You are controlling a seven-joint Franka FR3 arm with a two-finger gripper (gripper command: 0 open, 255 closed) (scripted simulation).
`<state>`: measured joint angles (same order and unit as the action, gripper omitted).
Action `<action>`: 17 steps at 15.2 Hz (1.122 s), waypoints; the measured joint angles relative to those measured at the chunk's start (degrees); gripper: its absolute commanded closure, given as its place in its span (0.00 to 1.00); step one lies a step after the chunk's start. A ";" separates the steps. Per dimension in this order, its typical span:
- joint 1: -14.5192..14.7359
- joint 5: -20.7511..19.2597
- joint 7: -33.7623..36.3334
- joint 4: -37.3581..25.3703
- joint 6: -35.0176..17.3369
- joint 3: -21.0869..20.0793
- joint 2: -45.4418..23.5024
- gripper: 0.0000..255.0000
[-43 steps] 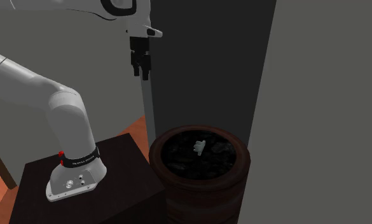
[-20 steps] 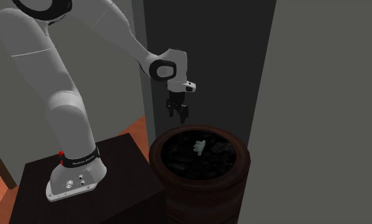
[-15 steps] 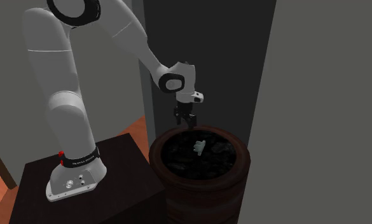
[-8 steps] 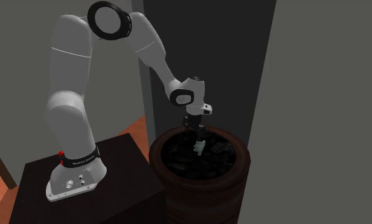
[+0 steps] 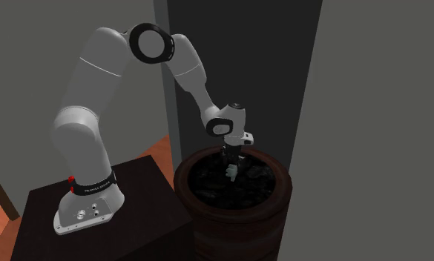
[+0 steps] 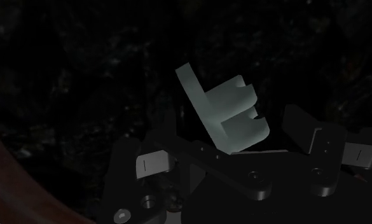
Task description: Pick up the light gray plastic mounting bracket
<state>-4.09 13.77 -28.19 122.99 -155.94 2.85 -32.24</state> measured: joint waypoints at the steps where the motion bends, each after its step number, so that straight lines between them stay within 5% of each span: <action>1: -0.20 0.15 -0.24 -0.35 -0.47 -0.17 -0.83 0.00; 4: -0.56 0.59 -0.71 -0.70 -2.12 -0.66 -2.82 0.00; 5: -0.57 0.62 -0.72 -0.86 -2.26 -0.71 -3.11 1.00; 17: -0.50 0.53 -0.64 -0.54 -1.91 -0.59 -2.43 1.00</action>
<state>-4.59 14.30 -28.84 122.45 -157.85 2.26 -34.67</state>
